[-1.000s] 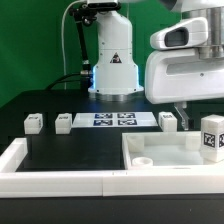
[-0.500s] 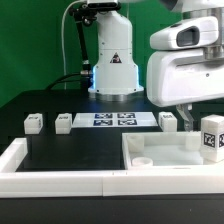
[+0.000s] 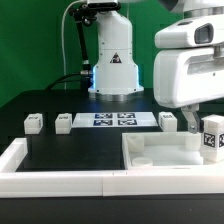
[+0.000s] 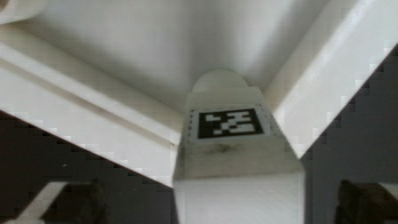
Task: Assemble square table
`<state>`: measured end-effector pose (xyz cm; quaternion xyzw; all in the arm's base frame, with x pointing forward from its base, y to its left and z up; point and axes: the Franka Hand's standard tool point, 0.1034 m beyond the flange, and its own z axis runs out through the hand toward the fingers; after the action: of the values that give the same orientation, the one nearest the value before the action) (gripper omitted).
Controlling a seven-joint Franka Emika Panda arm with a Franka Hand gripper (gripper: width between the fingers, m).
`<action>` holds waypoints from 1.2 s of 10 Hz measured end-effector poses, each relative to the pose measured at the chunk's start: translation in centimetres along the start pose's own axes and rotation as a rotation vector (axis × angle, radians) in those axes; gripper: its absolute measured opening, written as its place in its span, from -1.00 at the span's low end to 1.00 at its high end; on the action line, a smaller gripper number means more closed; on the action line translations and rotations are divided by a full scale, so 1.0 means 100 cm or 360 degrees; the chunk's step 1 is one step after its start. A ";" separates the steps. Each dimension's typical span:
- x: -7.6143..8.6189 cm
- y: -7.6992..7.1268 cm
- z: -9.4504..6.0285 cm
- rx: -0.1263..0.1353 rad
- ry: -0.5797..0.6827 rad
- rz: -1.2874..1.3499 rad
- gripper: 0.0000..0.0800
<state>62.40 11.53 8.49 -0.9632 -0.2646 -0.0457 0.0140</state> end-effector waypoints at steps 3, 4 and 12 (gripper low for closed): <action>0.000 0.000 0.000 0.0000 0.0000 0.0001 -0.27; 0.000 0.000 0.000 0.0000 0.0000 0.0001 -0.27; 0.002 -0.004 0.000 0.0008 0.0002 0.0751 -0.27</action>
Offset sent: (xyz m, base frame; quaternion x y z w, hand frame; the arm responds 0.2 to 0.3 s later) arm 0.0000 0.0000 0.0000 0.0000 0.0000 0.0000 1.0000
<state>62.33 12.00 8.51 -0.9983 -0.0321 -0.0410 0.0268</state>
